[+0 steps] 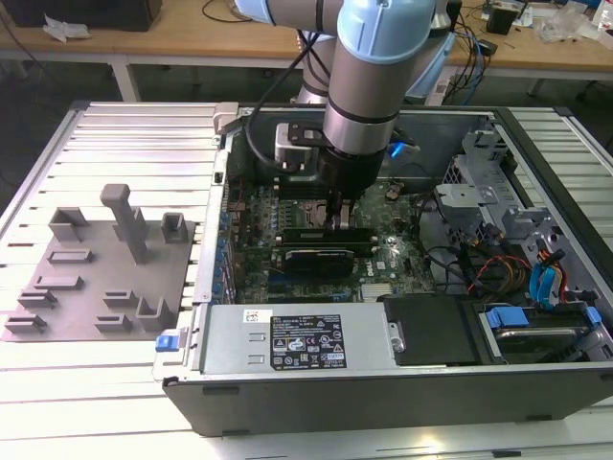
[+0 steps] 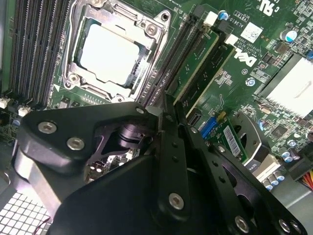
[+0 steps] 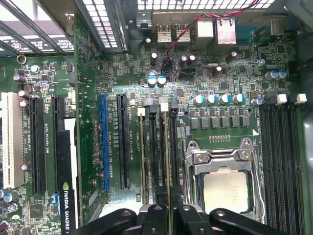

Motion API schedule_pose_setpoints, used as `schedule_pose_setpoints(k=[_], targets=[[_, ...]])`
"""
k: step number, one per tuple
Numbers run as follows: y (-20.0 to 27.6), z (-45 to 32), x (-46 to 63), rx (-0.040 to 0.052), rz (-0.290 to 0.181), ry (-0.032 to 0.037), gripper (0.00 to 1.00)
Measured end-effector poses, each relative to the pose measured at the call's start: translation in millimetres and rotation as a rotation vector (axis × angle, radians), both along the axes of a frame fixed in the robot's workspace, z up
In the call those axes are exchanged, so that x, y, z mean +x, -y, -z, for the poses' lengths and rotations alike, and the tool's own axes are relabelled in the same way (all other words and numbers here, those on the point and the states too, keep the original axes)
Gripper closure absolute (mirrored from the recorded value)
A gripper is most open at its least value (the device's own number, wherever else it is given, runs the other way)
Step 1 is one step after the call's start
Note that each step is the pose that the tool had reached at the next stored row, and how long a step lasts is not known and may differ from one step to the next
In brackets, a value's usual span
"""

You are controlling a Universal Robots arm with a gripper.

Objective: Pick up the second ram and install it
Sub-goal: 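Insert the second ram into the second slot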

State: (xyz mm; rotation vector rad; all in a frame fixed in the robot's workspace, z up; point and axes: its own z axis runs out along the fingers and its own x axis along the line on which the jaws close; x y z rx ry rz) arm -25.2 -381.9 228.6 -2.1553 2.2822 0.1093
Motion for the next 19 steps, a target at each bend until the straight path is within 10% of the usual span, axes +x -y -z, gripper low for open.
schedule_pose_setpoints(k=[19], targets=[[-1.1,7.0,-2.9,0.0000,-0.001,-0.0001,0.89]])
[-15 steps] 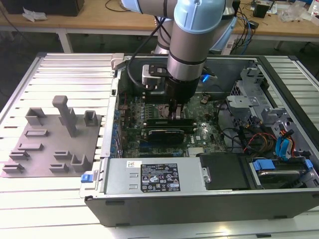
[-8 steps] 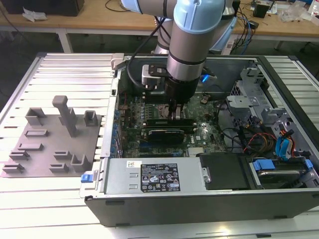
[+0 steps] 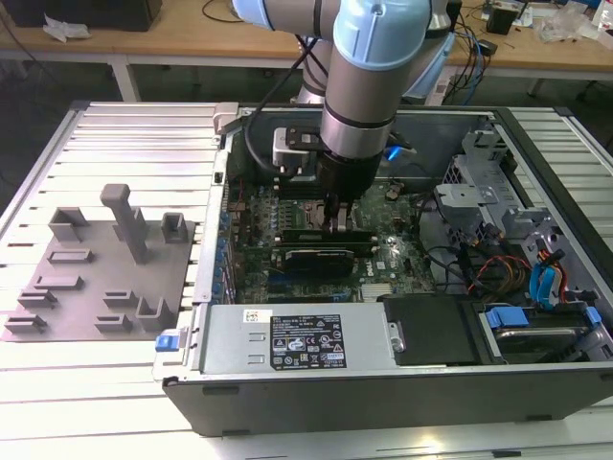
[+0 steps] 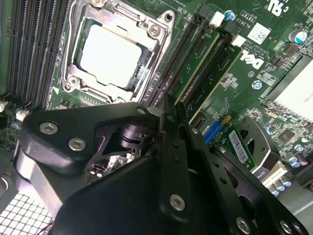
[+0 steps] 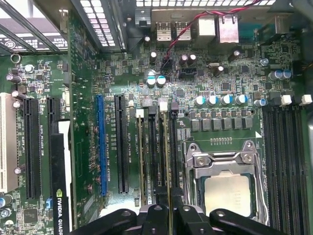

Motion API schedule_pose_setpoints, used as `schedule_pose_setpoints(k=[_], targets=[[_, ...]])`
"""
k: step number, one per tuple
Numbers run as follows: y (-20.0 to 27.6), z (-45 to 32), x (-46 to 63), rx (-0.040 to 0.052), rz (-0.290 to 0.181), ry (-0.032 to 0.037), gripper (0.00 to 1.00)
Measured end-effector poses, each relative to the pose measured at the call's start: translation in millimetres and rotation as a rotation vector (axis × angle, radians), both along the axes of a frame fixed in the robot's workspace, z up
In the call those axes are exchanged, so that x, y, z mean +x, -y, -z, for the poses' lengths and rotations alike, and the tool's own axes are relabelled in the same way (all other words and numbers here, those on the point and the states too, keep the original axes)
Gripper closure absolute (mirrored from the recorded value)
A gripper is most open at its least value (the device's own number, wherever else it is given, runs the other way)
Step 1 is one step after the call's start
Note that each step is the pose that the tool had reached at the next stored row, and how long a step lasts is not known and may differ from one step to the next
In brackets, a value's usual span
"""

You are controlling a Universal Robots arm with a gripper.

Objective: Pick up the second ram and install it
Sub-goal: 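Insert the second ram into the second slot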

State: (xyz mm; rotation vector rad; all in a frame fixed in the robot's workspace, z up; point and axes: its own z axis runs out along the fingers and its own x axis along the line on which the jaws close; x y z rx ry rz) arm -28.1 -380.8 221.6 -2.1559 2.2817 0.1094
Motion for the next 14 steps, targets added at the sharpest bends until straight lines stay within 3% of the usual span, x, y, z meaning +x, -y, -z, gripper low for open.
schedule_pose_setpoints(k=[4,5,6,7,8,9,14], targets=[[-0.1,0.3,-0.1,0.0005,0.000,0.0001,0.88],[0.0,-0.3,0.0,0.0000,0.000,-0.0001,0.81],[-0.5,-5.9,0.0,-0.0002,0.000,0.0003,0.81],[-1.7,-17.9,0.0,-0.0019,0.000,0.0007,0.81],[-5.8,-29.8,0.0,-0.0143,0.000,0.0015,0.83],[-7.5,-34.9,0.0,-0.0207,0.000,0.0017,0.90],[-8.3,-37.6,0.0,-0.0236,0.000,0.0017,0.92]])
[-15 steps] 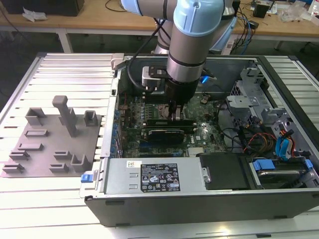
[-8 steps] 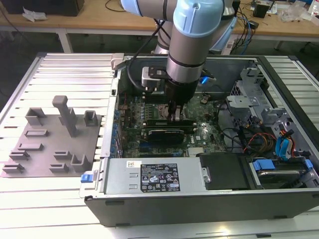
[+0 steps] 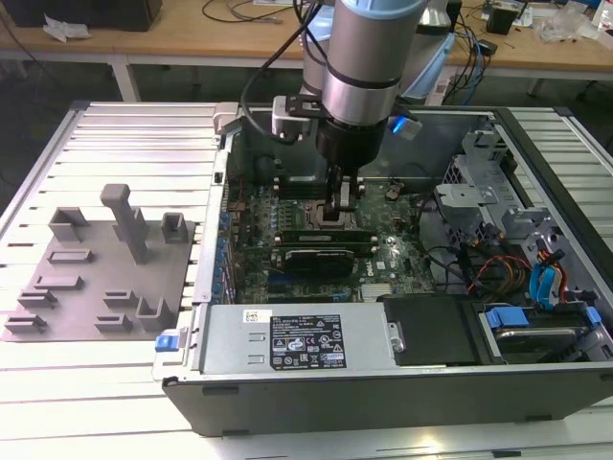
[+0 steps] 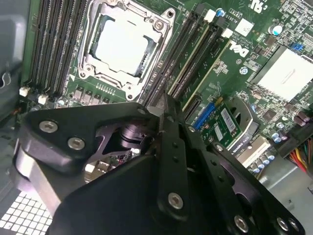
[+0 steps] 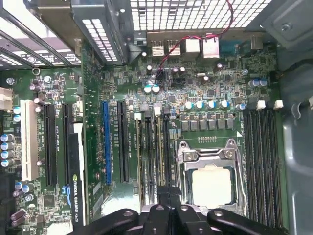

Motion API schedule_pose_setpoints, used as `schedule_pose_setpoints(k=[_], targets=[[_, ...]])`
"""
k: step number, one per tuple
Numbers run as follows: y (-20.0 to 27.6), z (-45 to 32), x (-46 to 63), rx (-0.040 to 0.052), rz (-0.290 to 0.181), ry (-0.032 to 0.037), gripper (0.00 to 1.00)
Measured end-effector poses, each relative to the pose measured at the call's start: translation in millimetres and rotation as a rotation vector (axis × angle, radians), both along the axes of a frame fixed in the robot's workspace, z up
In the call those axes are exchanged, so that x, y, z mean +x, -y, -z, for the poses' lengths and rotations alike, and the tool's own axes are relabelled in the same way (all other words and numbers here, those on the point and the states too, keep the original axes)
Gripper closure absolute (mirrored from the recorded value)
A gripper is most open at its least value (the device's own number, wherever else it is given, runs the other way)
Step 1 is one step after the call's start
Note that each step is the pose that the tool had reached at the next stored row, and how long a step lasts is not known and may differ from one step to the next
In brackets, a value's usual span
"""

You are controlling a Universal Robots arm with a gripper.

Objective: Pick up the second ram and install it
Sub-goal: 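Insert the second ram into the second slot, then press down the second ram until it locks into place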

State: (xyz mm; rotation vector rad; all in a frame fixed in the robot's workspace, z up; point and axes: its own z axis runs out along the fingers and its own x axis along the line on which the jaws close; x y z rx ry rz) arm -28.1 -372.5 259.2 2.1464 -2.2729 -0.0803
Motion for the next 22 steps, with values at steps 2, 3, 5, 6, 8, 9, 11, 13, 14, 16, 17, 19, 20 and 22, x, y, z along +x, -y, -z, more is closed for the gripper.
schedule_pose_setpoints(k=[2,3,5,6,8,9,11,13,14,16,17,19,20,22], targets=[[0.0,-0.2,0.0,-0.0001,0.000,0.0000,0.92],[0.0,-0.3,0.0,-0.0001,0.000,-0.0001,0.92],[0.1,-0.4,1.8,-0.0008,0.000,-0.0002,0.92],[0.0,0.4,13.6,-0.0023,0.000,-0.0012,0.92],[0.0,4.1,37.5,-0.0083,0.000,-0.0089,0.92],[0.0,6.8,45.0,-0.0090,0.000,-0.0115,0.92],[0.0,10.8,50.0,-0.0090,0.000,-0.0139,0.92],[0.0,19.2,53.5,-0.0089,0.000,-0.0154,0.92],[0.0,25.5,55.0,-0.0089,0.000,-0.0160,0.92],[0.0,27.3,55.0,-0.0091,0.000,-0.0161,0.92],[0.1,27.9,55.0,-0.0093,0.000,-0.0161,0.92],[0.0,29.4,55.0,-0.0093,0.000,-0.0161,0.92],[0.2,30.2,55.0,-0.0094,0.000,-0.0161,0.92],[0.1,30.0,55.0,-0.0091,0.000,-0.0161,0.92]])
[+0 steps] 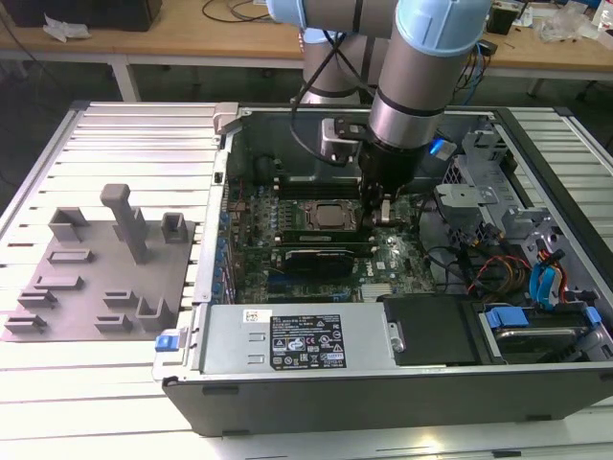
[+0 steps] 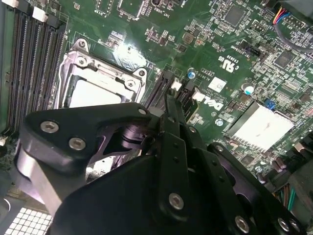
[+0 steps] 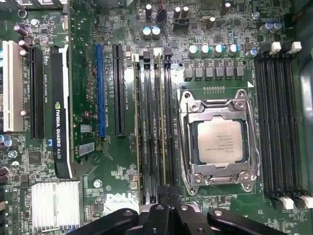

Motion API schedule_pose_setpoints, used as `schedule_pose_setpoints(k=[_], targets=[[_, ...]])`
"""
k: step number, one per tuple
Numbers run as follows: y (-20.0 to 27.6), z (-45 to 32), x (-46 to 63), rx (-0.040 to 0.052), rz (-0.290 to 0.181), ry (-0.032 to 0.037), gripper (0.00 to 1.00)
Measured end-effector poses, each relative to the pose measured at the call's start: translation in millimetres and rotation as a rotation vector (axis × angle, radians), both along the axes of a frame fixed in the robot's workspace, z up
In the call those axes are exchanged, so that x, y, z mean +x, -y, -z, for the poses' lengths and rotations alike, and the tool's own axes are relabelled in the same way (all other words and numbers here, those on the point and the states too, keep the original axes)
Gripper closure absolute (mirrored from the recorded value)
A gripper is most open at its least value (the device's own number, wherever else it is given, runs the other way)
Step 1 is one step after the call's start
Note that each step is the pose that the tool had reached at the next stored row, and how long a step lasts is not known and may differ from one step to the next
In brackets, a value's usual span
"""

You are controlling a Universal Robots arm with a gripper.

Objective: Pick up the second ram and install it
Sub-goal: 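Press down the second ram until it locks into place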

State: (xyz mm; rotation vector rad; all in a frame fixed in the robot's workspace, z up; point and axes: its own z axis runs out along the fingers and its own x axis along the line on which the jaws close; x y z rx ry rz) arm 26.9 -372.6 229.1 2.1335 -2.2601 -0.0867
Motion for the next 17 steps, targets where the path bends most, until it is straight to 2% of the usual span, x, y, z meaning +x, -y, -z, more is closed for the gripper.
schedule_pose_setpoints(k=[1,2,10,14,17], targets=[[-0.1,-6.2,-0.5,0.0010,0.000,0.0021,0.92],[-0.1,-8.5,-3.4,0.0006,0.000,0.0045,0.92],[0.0,-6.8,-81.6,0.0003,0.000,0.0135,0.92],[0.1,-0.3,-86.3,-0.0002,0.000,0.0136,0.92],[0.0,0.7,-86.4,0.0001,0.000,0.0138,0.92]])
